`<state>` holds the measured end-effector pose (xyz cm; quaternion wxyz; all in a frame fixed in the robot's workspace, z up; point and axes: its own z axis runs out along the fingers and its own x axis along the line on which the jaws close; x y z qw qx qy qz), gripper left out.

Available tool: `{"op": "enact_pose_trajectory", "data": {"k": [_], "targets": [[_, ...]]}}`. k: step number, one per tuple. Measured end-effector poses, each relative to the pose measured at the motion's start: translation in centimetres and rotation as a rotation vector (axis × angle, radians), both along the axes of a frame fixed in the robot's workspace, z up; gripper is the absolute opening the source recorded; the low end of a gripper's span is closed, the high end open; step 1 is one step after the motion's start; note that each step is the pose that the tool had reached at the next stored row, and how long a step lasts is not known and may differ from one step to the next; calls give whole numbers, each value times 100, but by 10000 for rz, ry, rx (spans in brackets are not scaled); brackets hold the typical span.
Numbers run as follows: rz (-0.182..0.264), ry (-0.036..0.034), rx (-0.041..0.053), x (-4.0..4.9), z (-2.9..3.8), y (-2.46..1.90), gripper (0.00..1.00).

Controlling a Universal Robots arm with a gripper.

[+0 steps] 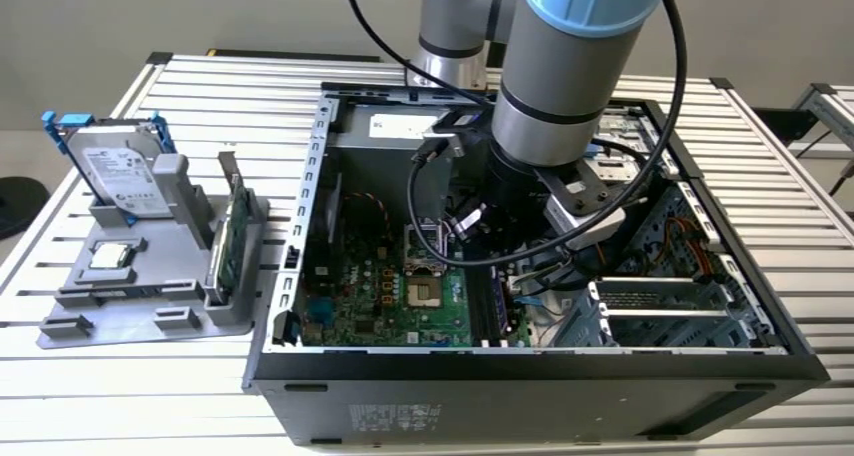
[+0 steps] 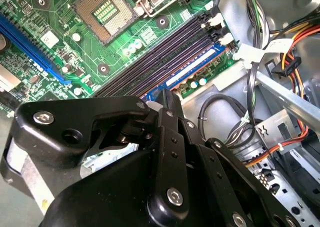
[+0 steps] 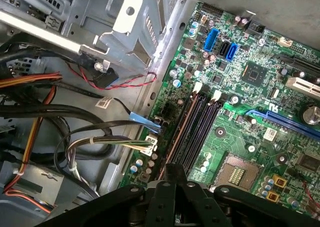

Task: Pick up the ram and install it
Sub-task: 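Press down the ram until it locks into place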

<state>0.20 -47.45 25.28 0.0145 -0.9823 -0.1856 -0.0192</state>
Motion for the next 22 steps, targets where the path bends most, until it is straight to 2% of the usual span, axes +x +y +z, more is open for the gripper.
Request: {"op": "enact_pose_trajectory", "data": {"k": [9,17,22], "targets": [[58,1,0,0,0,0,0],[1479,0,-1,0,-3,0,0],[2145,0,-1,0,-5,0,0]]}}
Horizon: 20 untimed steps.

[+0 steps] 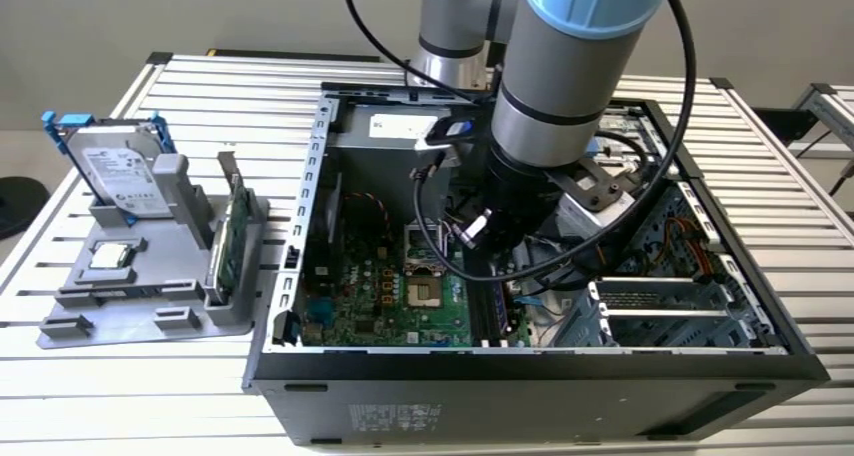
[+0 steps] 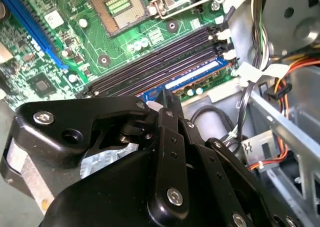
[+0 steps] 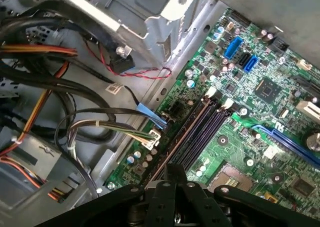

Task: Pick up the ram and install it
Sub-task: 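Press down the ram until it locks into place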

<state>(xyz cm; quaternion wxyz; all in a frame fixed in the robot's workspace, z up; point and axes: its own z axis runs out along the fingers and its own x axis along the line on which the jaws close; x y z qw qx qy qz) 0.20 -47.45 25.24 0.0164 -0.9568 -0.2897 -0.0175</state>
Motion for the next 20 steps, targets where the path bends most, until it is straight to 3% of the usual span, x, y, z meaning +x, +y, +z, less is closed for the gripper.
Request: {"op": "enact_pose_trajectory", "data": {"k": [10,20], "targets": [[840,2,43,-1,-21,1,0],[1754,0,155,-3,-45,0,0]]}}
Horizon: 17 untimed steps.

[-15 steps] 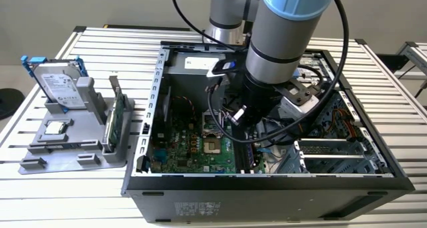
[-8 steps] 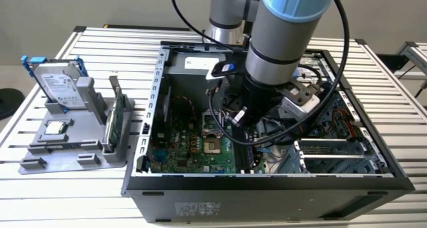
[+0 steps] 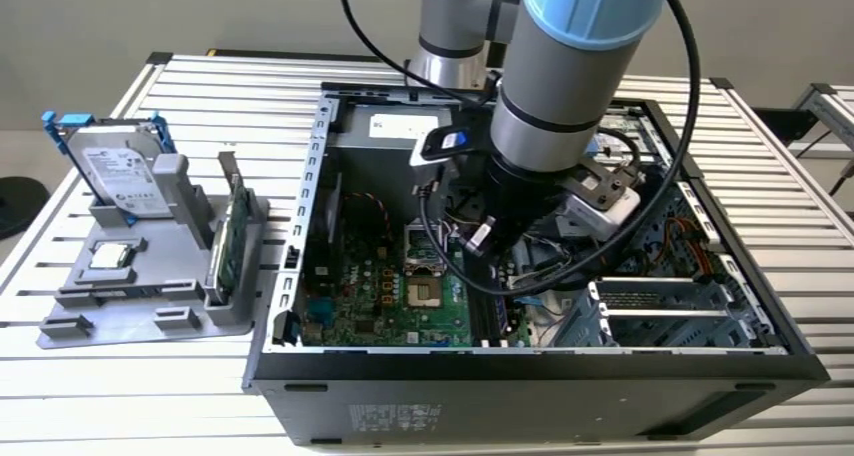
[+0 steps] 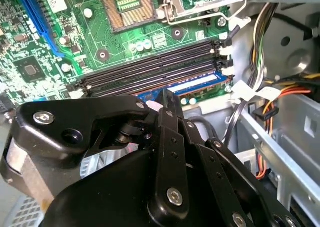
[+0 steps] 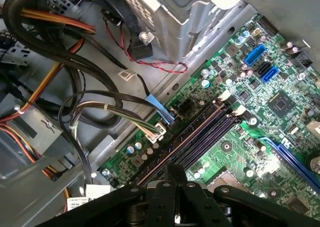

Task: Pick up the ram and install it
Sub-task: 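Press down the ram until it locks into place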

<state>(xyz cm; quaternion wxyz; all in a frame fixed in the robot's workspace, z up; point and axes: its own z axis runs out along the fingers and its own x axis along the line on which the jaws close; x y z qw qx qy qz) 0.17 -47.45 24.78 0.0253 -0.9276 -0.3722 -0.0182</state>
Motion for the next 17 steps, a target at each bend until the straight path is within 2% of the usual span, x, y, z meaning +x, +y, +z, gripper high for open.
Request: {"op": "enact_pose_trajectory", "data": {"k": [11,17], "targets": [[1874,0,37,0,-26,0,0],[2694,0,59,0,-42,0,0]]}}
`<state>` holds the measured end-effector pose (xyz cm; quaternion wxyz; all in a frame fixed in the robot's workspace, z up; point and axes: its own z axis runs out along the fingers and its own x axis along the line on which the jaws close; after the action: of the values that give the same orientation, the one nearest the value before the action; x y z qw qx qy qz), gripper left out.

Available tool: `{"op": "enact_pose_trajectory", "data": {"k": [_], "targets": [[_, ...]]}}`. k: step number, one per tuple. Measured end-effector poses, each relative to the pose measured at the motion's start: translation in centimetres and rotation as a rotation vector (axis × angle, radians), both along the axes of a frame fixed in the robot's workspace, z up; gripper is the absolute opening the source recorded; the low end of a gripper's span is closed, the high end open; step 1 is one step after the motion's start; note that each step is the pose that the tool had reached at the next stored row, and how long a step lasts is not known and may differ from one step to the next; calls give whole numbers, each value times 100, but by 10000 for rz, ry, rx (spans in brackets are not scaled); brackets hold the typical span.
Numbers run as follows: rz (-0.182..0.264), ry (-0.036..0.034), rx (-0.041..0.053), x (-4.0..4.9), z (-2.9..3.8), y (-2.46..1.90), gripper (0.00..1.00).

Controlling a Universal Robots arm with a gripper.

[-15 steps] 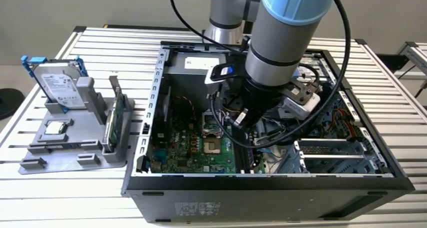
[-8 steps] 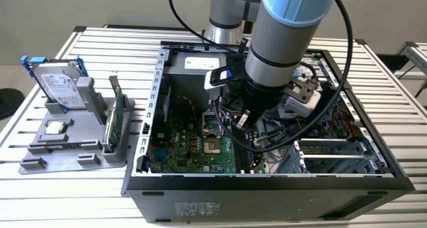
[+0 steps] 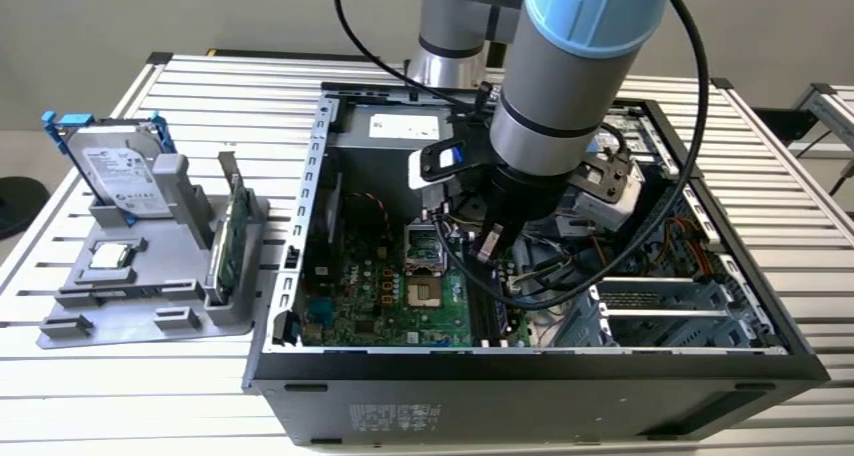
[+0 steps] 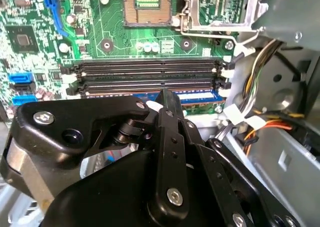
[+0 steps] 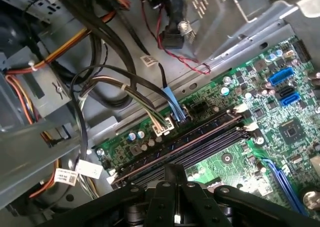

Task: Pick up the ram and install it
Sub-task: 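Press down the ram until it locks into place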

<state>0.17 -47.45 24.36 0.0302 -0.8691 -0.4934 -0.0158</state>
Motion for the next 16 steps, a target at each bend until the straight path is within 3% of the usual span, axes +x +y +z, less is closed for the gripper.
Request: {"op": "enact_pose_trajectory", "data": {"k": [11,16], "targets": [[975,0,20,0,-16,0,0],[1683,1,23,0,-18,0,0]]}}
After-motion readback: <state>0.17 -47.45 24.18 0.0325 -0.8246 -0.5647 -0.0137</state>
